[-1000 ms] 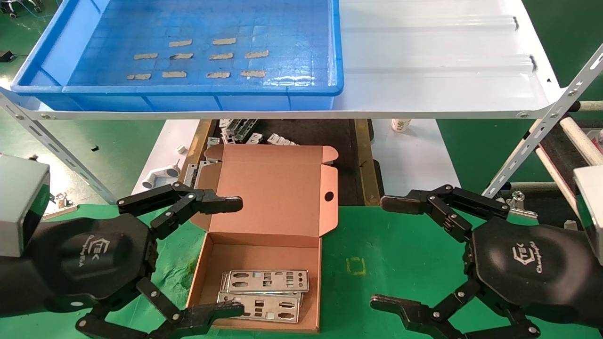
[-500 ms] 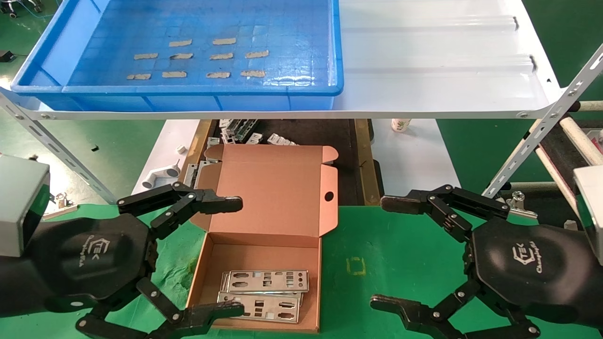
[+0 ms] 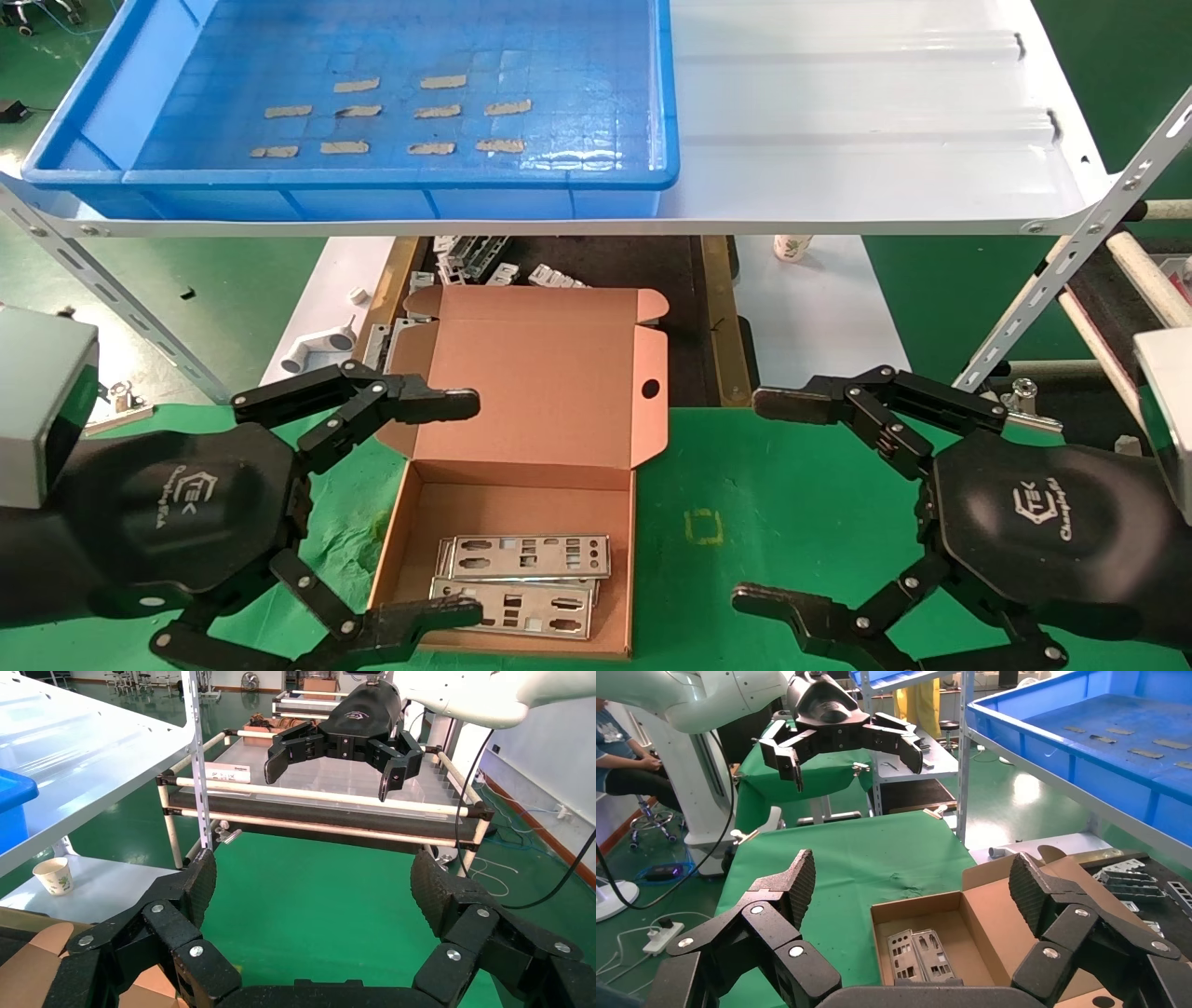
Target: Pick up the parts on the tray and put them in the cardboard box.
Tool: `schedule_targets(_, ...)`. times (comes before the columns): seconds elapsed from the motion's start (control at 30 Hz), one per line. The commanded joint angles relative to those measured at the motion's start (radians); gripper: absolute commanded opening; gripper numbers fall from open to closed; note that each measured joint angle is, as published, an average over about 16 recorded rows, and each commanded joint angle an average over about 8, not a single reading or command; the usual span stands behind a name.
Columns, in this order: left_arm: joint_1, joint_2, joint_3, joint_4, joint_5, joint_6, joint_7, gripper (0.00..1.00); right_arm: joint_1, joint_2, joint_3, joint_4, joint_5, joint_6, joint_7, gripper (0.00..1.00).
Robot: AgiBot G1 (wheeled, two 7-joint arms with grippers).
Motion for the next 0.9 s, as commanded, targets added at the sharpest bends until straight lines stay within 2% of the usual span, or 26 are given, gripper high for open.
schedule_targets(0.03,0.0,0.0,0.0,0.0,0.0,0.0,0.0,1.0,0.0,0.0,0.0,0.0,0.0,0.0,0.0,1.0)
schedule_targets(0.9,0.0,0.0,0.0,0.0,0.0,0.0,0.0,1.0,0.0,0.0,0.0,0.0,0.0,0.0,0.0,1.0)
